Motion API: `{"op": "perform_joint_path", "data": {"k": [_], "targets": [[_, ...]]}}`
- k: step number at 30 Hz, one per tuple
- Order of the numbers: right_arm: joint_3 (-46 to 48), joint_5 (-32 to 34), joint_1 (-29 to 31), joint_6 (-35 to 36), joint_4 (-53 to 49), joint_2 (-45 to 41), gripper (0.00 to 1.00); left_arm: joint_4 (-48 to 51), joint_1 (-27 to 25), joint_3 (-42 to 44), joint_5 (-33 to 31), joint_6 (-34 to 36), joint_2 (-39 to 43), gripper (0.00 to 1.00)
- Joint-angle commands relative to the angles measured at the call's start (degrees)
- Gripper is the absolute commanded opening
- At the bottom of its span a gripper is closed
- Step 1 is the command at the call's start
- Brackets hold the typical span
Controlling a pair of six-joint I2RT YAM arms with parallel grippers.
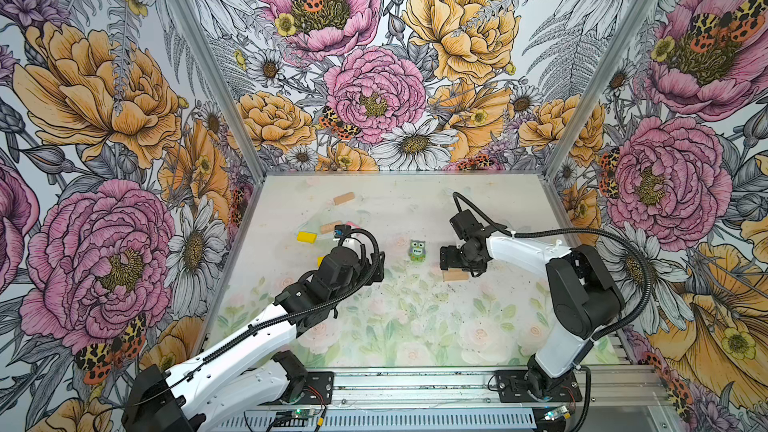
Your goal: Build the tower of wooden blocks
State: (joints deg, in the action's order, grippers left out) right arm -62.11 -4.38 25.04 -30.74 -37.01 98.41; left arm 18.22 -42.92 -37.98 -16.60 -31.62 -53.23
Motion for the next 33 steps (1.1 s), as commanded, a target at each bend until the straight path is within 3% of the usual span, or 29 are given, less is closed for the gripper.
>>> {"op": "perform_joint_path", "data": {"k": [1,7,13,21,29,33], "targets": [[-1.82,-0.14,0.01,0.93,-0.36,-5.61,1.00,0.06,0.72,-1.67,0.86,0.50,1.04,0.97],[-5.10,0.14,-0.05,2.00,-4.37,-12.81,1.00,2.85,1.08,-4.91,-0.78,0.76,1.44,0.98],[-3.46,1.36,0.95,0.78,-6.23,-19.13,1.00,10.78,1.70,-8.77,-7.21,-4.59,0.59,0.97],[-3.99,2.42,3.82,-1.51,-6.93,-20.19,1.00,15.27,9.72,-13.85,-2.40,-6.18,-7.09,0.91],[-13.15,3.40,3.95,0.69,-5.40,-9.66,1.00,13.42,21.63,-18.78,4.06,-3.48,-20.87,0.87],[-18.33,-2.78,2.68,-0.24,-3.85,-3.84,1.00,14.04,25.01,-24.60,8.26,-3.92,-28.82,0.84]]}}
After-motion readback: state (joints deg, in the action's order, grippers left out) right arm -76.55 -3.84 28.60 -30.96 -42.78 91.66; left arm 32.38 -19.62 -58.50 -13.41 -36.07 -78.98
